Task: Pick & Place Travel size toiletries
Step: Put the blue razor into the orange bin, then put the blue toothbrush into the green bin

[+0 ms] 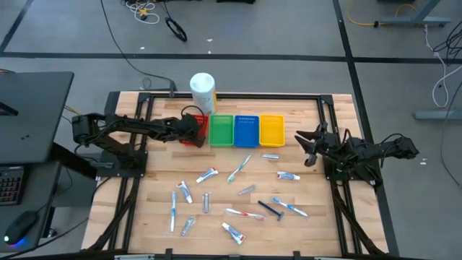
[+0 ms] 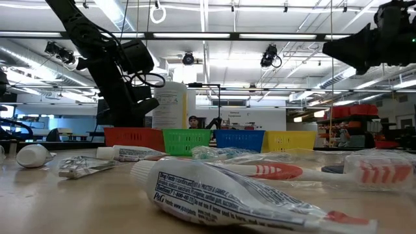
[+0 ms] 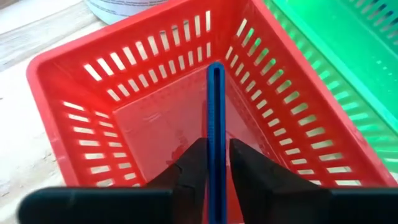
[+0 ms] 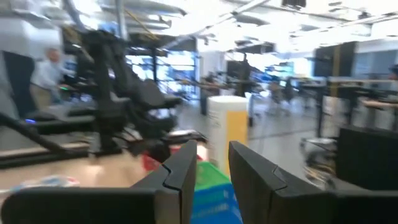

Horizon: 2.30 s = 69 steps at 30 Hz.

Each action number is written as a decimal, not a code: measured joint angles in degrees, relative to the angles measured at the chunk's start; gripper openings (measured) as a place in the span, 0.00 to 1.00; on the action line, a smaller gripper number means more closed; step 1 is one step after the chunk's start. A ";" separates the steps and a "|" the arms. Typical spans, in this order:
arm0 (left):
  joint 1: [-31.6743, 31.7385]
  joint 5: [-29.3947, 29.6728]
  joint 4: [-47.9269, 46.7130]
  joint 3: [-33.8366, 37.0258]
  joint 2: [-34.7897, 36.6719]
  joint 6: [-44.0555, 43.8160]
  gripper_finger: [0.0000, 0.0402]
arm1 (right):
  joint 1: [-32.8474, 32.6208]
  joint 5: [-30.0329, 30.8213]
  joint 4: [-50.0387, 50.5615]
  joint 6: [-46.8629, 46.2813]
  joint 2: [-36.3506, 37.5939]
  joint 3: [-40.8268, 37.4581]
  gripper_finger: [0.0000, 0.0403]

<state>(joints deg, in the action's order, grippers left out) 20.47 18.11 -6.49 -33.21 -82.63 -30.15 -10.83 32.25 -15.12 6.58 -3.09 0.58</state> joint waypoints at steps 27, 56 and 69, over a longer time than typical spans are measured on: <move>0.00 0.06 -0.04 -7.68 0.15 8.73 0.28 | -0.02 -16.73 -28.13 -9.71 -28.03 0.00 0.25; -3.44 -1.50 -0.09 -12.66 0.17 14.12 0.28 | -0.02 -23.91 -19.82 -9.27 -67.53 22.85 0.25; -7.76 -1.49 0.01 -12.68 0.17 11.62 0.28 | 1.55 -26.67 -7.05 -7.24 -78.17 32.97 0.35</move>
<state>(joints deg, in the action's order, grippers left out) 12.71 16.62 -6.48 -45.89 -82.46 -18.54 -9.28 5.58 -22.17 -0.66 -81.26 33.55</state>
